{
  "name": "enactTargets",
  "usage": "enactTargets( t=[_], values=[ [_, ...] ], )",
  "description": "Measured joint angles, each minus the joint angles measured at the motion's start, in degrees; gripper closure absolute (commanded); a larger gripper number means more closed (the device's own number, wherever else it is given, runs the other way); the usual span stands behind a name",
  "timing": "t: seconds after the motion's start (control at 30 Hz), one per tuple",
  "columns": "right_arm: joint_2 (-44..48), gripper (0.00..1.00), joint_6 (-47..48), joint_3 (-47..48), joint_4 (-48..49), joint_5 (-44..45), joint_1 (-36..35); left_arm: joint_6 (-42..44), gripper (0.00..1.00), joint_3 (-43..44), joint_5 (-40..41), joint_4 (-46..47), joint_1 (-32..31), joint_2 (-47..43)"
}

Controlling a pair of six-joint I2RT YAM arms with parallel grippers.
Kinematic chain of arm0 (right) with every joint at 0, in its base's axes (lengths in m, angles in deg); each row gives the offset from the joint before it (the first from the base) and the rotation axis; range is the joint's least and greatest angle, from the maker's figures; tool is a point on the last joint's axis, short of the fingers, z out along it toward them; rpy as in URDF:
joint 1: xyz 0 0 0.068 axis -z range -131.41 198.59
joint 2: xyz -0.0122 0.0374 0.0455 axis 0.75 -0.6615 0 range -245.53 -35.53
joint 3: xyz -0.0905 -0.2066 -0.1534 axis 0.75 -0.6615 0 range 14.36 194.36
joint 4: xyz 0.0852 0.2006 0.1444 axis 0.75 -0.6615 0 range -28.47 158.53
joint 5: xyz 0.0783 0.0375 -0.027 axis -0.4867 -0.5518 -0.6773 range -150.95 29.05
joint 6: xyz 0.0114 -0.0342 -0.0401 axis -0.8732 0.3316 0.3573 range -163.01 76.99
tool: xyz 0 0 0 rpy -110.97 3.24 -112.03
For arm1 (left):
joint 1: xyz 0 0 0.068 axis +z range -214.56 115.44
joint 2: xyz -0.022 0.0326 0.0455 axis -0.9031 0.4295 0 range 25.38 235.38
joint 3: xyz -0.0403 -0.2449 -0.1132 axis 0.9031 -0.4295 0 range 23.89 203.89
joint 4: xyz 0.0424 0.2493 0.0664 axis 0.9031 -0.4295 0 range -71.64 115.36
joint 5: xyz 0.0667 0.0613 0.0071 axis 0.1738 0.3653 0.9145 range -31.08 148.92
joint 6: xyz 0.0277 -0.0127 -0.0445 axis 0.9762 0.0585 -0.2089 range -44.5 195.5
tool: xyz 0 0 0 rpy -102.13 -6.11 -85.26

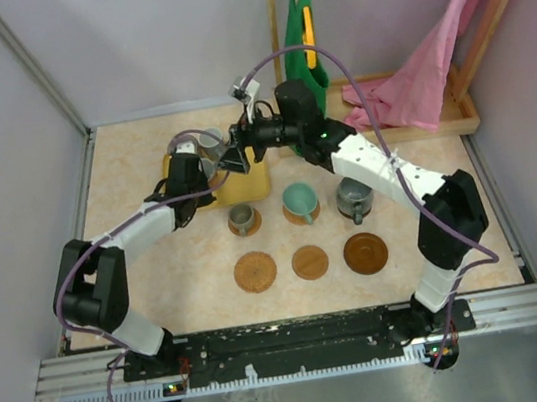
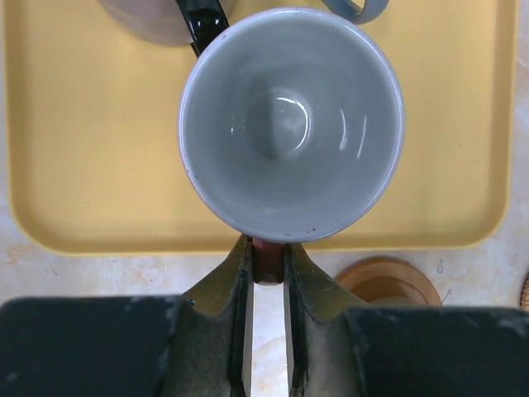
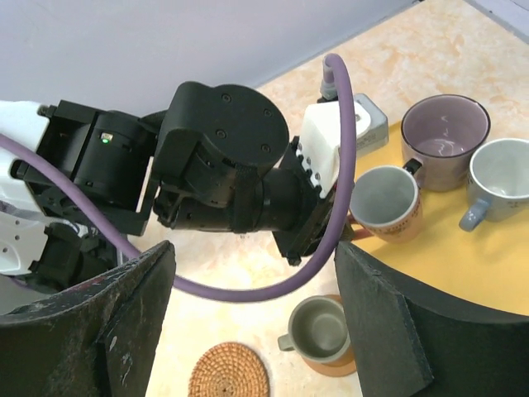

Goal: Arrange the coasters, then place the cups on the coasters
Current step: Pick up the cup from the tray, then place the cup on the coaster.

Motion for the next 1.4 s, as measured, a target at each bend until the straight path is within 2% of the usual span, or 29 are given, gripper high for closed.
enactTargets(
  t=[0.3, 0.73, 1.03, 1.4],
  values=[
    [5.1, 0.22, 1.2, -3.0, -1.2, 1.8, 0.0, 0.2, 1.00, 0.5, 0.0, -0.5, 0.8, 0.0],
    [21.0, 0.22, 1.6, -17.0, -3.5, 10.2, 0.0, 1.2, 1.00, 3.1, -0.3, -2.9, 0.8, -0.8],
    [32.5, 0.22, 1.3, -25.1, -4.7, 14.9, 0.2, 1.9, 1.00, 4.1, -1.1, -5.9, 0.9, -5.4],
    [37.6, 0.22, 0.1, -31.1, -5.4, 17.2, 0.4, 2.6, 1.00, 3.8, -4.1, -11.1, 0.9, -12.6]
  ],
)
